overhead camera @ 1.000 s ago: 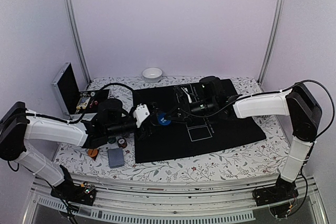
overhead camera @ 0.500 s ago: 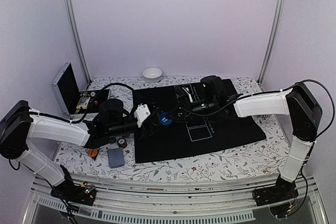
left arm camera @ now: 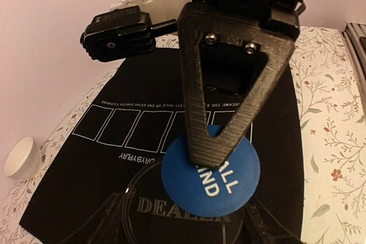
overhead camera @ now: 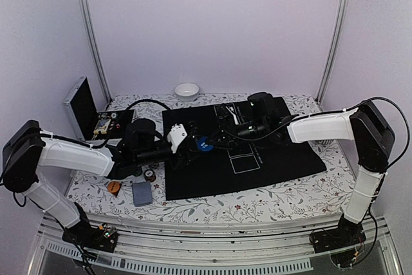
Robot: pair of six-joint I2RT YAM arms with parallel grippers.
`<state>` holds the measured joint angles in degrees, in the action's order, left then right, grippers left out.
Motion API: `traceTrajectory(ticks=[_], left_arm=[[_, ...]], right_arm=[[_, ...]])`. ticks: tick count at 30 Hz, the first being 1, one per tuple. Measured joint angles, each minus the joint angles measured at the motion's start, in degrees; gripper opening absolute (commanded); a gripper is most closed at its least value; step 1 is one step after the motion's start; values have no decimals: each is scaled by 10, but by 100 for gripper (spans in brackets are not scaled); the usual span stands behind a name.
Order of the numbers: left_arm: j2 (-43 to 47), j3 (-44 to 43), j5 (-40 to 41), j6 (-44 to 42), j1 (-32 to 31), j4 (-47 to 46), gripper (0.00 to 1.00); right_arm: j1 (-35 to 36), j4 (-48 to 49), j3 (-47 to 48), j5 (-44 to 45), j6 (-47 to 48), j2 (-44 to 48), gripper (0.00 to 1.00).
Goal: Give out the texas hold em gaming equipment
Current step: Adjust the small blind button and dealer button, then place the dealer button on the poker table mat.
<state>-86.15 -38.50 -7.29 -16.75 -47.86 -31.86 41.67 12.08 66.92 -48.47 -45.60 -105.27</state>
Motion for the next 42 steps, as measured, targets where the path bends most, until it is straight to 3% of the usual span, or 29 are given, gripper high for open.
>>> traceTrajectory(ticks=[2,8,16,24,42], left_arm=[[-2,0,1,3,0,1,24],[-3,0,25,5,5,14,24],[-8,0,36,5,6,24,24],[-13,-5,48,14,12,31,24],[-300,-287,114,137,45,148,29]], right_arm=[[0,0,0,0,0,-2,24],[-1,-1,0,0,3,-4,25],[-1,-1,0,-1,3,-8,5],[-9,-1,0,-1,4,-8,2],[-141,-71,-72,55,64,160,2]])
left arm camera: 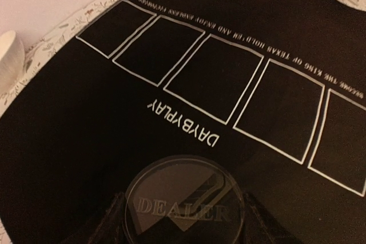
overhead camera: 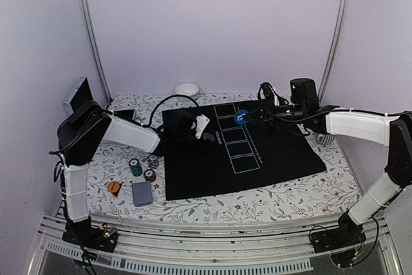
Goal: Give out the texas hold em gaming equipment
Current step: Place the dealer button on the poker table mat.
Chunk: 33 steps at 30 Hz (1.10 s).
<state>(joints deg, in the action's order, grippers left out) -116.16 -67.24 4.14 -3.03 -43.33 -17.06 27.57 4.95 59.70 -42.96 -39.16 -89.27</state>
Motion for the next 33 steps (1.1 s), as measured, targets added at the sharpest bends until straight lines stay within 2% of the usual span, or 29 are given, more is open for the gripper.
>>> traceTrajectory(ticks=[7,12,16,18,22,24,27,33], left_arm=[[-72,-20,3,18,3,16,32],[-73,-33,7,22,3,15,33],[-78,-40,18,22,3,15,39],[-84,-49,25,22,4,16,44],[-100,-67,32,22,4,15,75],[-103,-69,37,22,5,16,83],[-101,-69,49,26,5,14,91],[-41,-46,53,24,7,3,93]], right_arm=[[-7,-38,0,21,26,23,2],[-9,-54,0,25,35,24,2],[-10,-66,0,33,41,29,2],[-10,-73,0,37,42,35,2],[-10,-84,-1,45,44,52,2],[-10,-89,-1,49,45,58,2],[-10,-99,-2,52,48,63,2],[-10,-118,-6,60,54,64,2]])
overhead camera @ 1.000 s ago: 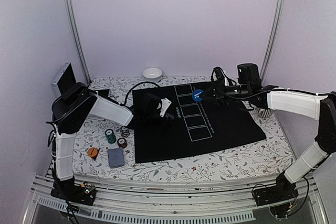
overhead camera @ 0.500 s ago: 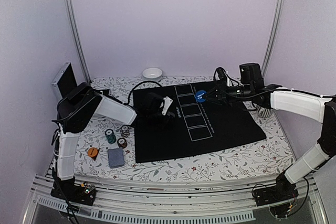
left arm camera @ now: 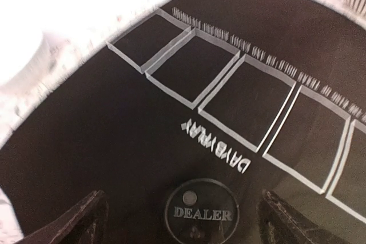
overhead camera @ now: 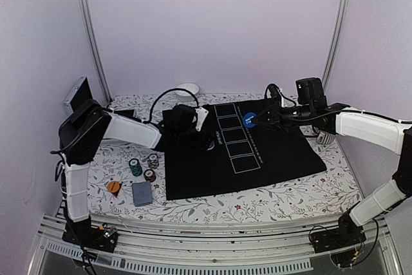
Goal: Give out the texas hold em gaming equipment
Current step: Place the dealer button on the poker table mat.
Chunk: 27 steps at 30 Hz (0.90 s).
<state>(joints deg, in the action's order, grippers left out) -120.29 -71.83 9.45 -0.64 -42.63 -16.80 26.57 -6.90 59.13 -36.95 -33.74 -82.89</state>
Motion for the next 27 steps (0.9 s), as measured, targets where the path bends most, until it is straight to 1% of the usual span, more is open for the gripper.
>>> traceTrajectory(ticks=[8,12,16,20,24,27], left_arm=[[183,41,-32,-7,0,3,94],[246,52,-30,-3,0,50,96],[309,97,-27,14,1,112,97],[368,140,-27,39,6,159,96],[409,152,-24,65,17,200,96],[423,160,-23,89,21,217,90]], right_arm=[[0,-11,0,7,1,0,2],[0,-16,0,11,1,0,2],[0,-28,19,19,2,-12,2],[2,-29,98,19,6,-70,2],[5,1,215,7,3,-170,2],[7,24,295,1,-8,-247,2]])
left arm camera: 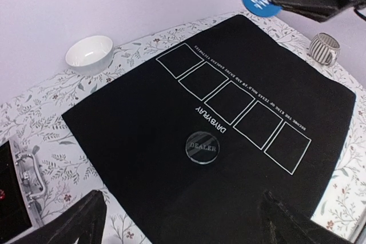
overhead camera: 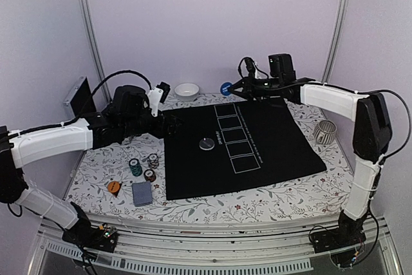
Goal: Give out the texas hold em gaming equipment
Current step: Place the dealer button on the poker table mat, then move the poker table mat to the center of the board.
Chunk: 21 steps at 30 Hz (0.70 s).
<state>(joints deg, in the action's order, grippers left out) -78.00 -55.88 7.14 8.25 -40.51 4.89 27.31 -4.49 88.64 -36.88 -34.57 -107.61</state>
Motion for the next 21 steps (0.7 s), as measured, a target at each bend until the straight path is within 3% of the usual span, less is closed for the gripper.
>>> traceTrajectory(ticks=[5,10,16,21], left_arm=[[5,38,-20,30,0,14,80],[-5,79,-35,24,-33,18,82],[-99,59,-100,-56,-93,30,81],[-203,17,-169,-124,-109,61,77]], right_arm=[[1,42,150,-4,-34,-155,2],[0,50,240,-6,-67,-258,2],[-8,50,250,-10,-83,-293,2],[-24,60,192,-12,-78,-276,2]])
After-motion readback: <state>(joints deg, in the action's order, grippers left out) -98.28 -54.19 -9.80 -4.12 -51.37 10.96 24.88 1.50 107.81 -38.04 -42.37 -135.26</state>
